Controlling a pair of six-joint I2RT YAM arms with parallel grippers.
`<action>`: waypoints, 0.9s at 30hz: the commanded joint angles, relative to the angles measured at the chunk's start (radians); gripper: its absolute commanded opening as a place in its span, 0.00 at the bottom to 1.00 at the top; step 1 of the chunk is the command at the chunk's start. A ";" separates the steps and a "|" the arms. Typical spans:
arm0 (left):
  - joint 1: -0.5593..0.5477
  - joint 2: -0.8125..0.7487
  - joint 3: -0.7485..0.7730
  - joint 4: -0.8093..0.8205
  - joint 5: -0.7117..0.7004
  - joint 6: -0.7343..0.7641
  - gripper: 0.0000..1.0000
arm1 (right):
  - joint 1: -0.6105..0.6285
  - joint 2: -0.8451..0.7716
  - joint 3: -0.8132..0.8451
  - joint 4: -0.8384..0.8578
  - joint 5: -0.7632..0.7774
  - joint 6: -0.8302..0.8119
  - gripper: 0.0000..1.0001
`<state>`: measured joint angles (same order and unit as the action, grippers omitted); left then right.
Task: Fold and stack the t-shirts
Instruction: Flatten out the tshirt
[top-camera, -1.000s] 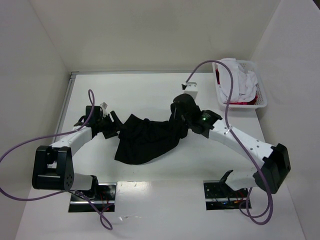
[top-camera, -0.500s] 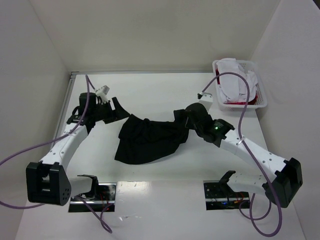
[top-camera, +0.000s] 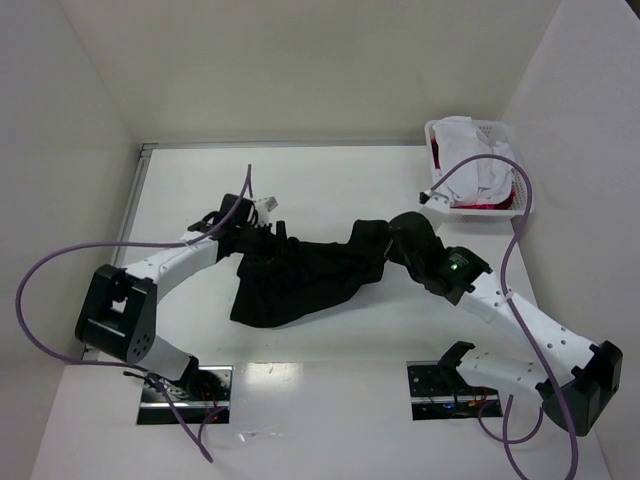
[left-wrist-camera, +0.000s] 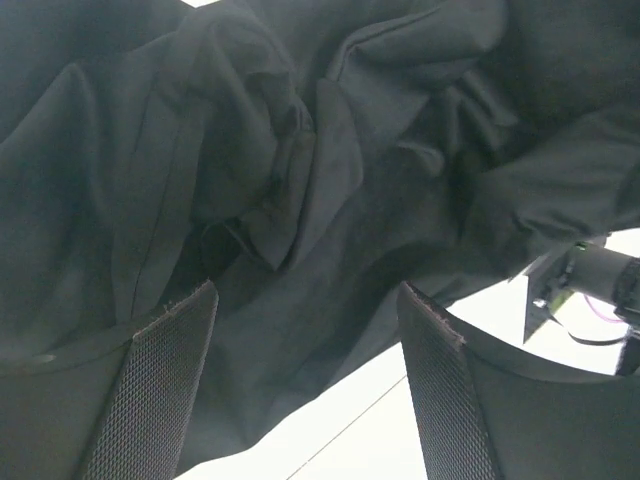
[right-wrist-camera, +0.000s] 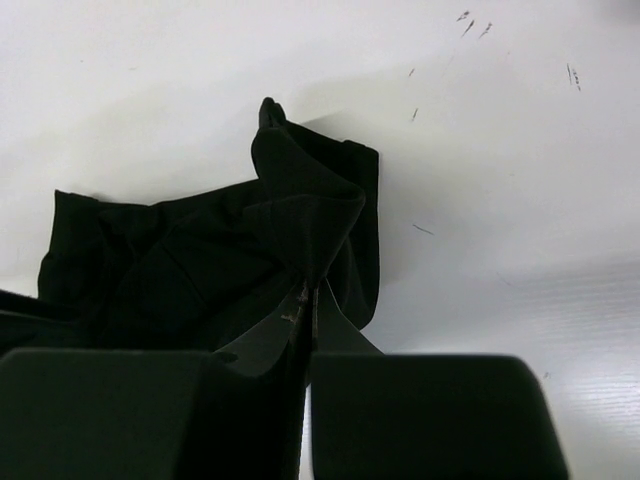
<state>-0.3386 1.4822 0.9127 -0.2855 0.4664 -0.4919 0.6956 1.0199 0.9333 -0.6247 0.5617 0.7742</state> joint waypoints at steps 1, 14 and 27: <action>-0.020 0.042 0.043 0.009 -0.041 0.033 0.81 | -0.007 -0.043 -0.011 -0.023 0.027 0.042 0.00; -0.031 -0.141 -0.066 -0.017 -0.261 -0.170 0.89 | -0.028 -0.052 0.009 -0.072 0.063 0.053 0.00; -0.031 -0.690 -0.471 -0.052 -0.417 -0.655 0.92 | -0.104 -0.116 -0.010 -0.053 0.053 0.042 0.00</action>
<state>-0.3683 0.8955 0.4965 -0.2848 0.1318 -0.9787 0.6071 0.9188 0.9268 -0.6842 0.5785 0.8104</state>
